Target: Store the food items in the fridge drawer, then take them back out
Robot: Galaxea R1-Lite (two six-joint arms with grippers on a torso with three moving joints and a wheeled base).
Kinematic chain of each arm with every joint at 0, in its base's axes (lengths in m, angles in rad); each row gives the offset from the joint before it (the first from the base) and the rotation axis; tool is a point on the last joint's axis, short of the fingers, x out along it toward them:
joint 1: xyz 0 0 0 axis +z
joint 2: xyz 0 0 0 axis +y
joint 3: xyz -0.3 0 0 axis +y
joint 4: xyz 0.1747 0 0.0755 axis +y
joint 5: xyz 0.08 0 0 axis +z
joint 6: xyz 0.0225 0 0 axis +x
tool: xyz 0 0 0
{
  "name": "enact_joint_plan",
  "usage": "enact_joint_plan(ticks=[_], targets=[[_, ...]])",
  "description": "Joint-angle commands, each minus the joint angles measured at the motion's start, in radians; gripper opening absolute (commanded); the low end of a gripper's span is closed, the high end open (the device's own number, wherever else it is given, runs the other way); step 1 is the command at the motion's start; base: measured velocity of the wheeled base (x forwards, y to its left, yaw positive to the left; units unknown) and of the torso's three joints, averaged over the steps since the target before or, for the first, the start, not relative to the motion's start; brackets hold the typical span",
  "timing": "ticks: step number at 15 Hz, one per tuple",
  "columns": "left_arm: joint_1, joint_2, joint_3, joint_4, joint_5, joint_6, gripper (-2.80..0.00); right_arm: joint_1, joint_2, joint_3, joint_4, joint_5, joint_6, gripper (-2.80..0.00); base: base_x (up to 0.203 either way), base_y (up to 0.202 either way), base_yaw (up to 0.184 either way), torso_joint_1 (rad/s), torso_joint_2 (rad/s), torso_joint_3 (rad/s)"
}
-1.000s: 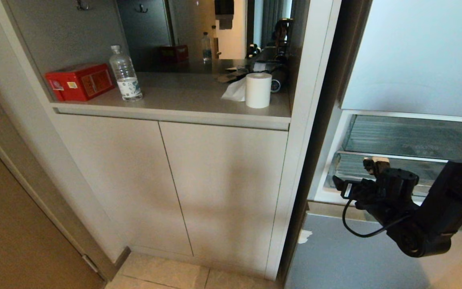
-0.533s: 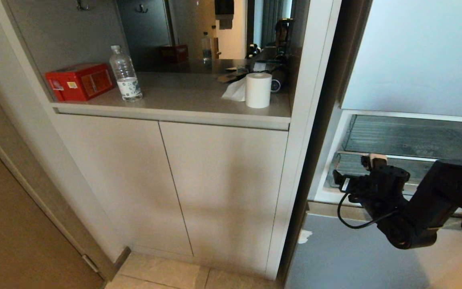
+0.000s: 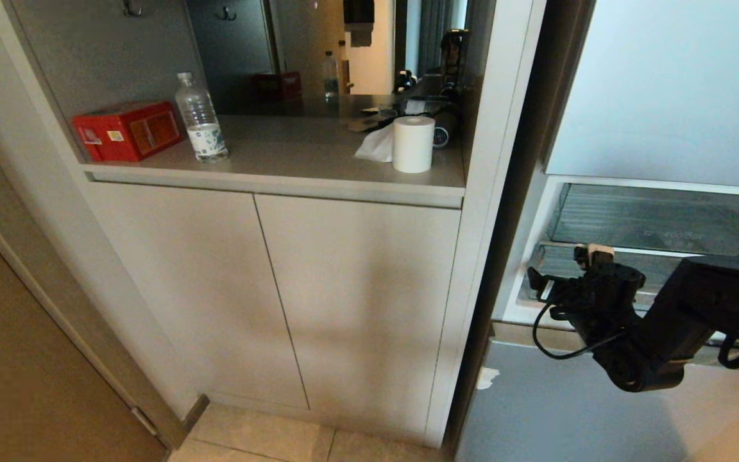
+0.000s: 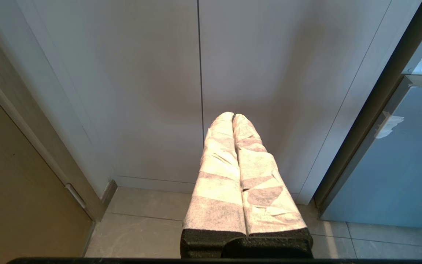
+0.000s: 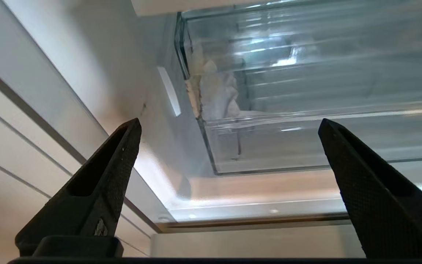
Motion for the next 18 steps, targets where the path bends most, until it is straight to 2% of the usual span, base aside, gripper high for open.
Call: enact_joint_plan(ticks=[1, 5, 6, 11, 18], targets=[[0.000, 0.000, 0.002, 0.000, 0.000, 0.000, -2.80, 0.002, 0.018, -0.013, -0.008, -0.001, 0.013, 0.00, 0.000, 0.000, 0.000, 0.000, 0.00, 0.000], [0.000, 0.000, 0.002, 0.000, 0.000, 0.000, -2.80, 0.003, 0.030, -0.041, -0.008, -0.002, 0.018, 0.00, 0.000, 0.000, 0.000, 0.000, 0.00, 0.000], [0.000, 0.000, 0.002, 0.000, 0.000, 0.000, -2.80, 0.003, 0.032, -0.044, -0.008, -0.003, 0.018, -2.80, 0.000, 0.000, 0.000, 0.000, 0.00, 0.000], [0.000, 0.000, 0.002, 0.000, 0.000, 0.000, -2.80, 0.023, 0.070, -0.114, -0.006, 0.000, 0.015, -2.80, 0.000, 0.000, 0.000, 0.000, 0.00, 0.000], [0.000, 0.000, 0.002, 0.000, 0.000, 0.000, -2.80, 0.026, 0.046, -0.097, -0.004, 0.000, 0.021, -2.80, 0.000, 0.000, 0.000, 0.000, 0.00, 0.000]])
